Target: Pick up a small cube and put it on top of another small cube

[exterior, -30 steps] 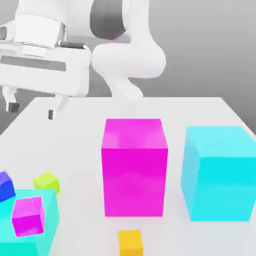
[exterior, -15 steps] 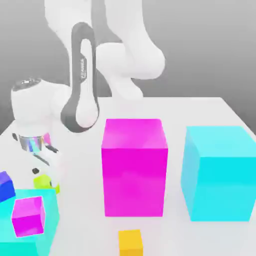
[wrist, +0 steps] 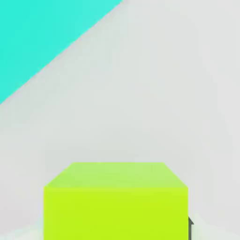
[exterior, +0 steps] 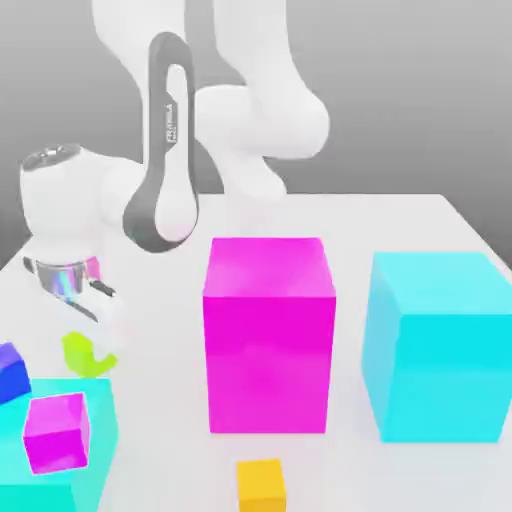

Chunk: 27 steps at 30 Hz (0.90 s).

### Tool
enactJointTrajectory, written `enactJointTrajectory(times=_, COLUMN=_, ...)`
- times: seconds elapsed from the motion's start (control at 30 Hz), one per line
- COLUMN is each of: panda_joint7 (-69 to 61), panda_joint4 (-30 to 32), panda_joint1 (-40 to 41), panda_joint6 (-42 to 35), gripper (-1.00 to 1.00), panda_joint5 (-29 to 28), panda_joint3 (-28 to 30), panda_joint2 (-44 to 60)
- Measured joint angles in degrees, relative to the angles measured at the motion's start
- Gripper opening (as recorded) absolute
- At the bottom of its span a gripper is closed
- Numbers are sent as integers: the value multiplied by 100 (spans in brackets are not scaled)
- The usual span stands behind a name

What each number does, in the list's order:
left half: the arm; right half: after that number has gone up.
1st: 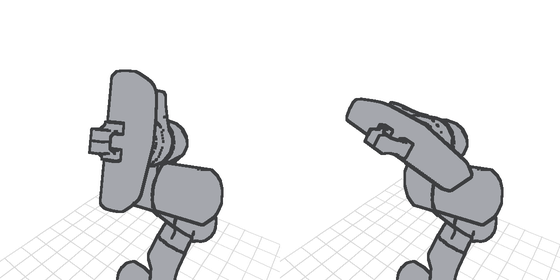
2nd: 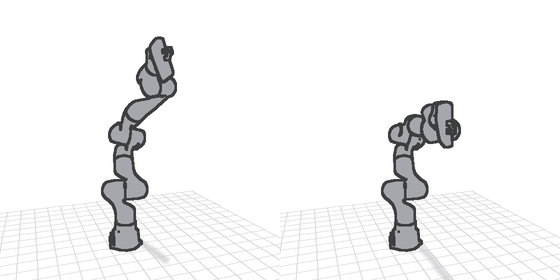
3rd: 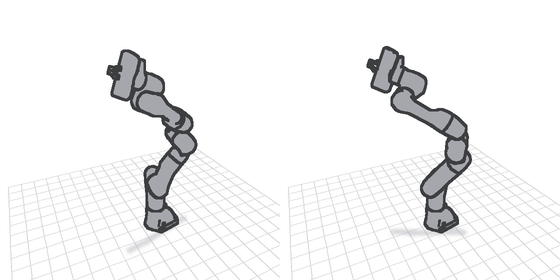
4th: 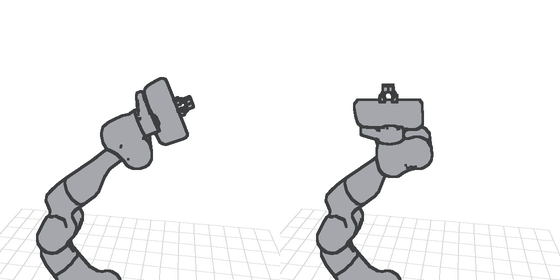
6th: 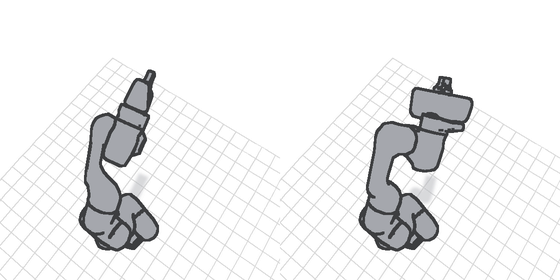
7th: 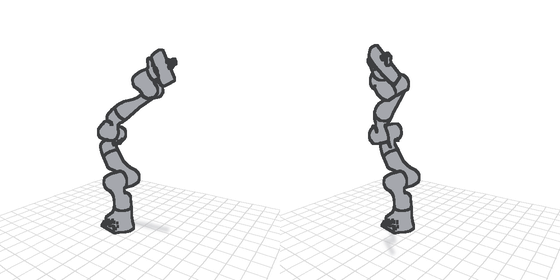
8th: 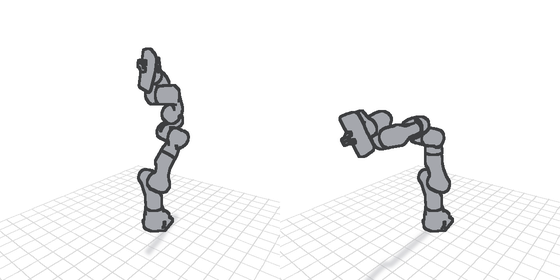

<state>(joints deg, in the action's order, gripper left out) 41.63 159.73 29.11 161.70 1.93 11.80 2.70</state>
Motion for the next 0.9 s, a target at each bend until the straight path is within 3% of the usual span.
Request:
enactJointTrajectory(times=0.23, panda_joint7=-406, panda_joint4=-1183, panda_joint1=-217, panda_joint6=-1550, gripper=-100, panda_joint5=-397, panda_joint3=-132, panda_joint2=24)
enactJointTrajectory(times=0.47, panda_joint7=-281, panda_joint4=-1739, panda_joint1=-1150, panda_joint6=-1977, gripper=-100, panda_joint5=-376, panda_joint3=-746, panda_joint2=167)
enactJointTrajectory(times=0.7, panda_joint7=-7, panda_joint4=-2093, panda_joint1=-2167, panda_joint6=-2084, gripper=-100, panda_joint5=-301, panda_joint3=-1377, panda_joint2=341)
enactJointTrajectory(times=0.9, panda_joint7=396, panda_joint4=-2005, panda_joint1=-2559, panda_joint6=-888, gripper=-100, panda_joint5=-380, panda_joint3=-1567, panda_joint2=1061)
